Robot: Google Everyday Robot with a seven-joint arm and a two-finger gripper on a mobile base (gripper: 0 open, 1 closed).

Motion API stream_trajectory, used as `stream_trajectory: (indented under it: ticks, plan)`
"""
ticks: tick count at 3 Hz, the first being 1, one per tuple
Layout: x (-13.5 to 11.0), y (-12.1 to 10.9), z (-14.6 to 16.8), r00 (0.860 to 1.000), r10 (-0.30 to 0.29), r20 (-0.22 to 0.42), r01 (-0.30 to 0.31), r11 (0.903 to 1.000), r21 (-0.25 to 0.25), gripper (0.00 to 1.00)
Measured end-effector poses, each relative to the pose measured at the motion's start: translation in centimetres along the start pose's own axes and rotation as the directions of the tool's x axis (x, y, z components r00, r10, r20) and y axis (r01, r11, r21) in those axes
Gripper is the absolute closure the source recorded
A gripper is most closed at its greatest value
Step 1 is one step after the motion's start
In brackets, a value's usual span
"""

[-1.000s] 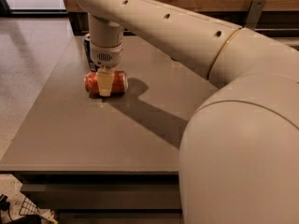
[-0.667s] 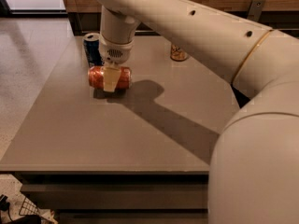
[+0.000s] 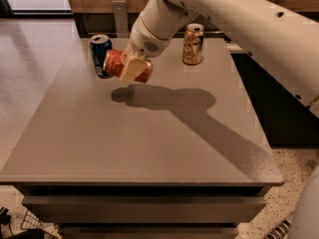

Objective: Place coke can upright

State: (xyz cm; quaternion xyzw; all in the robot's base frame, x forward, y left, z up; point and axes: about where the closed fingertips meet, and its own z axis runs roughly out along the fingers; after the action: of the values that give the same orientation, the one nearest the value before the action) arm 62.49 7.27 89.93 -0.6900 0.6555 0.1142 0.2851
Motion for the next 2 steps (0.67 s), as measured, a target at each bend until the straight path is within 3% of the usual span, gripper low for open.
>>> stream_trajectory:
  ticks: [1,2]
  plan:
    - [0.4,-1.6,-0.7,0.976,0.035,0.213,-0.050,0.9966,0.065,1.00]
    - [0.7,-2.6,-0.3,0.914,0.073,0.399,-0.119,0.9887,0.091,1.00]
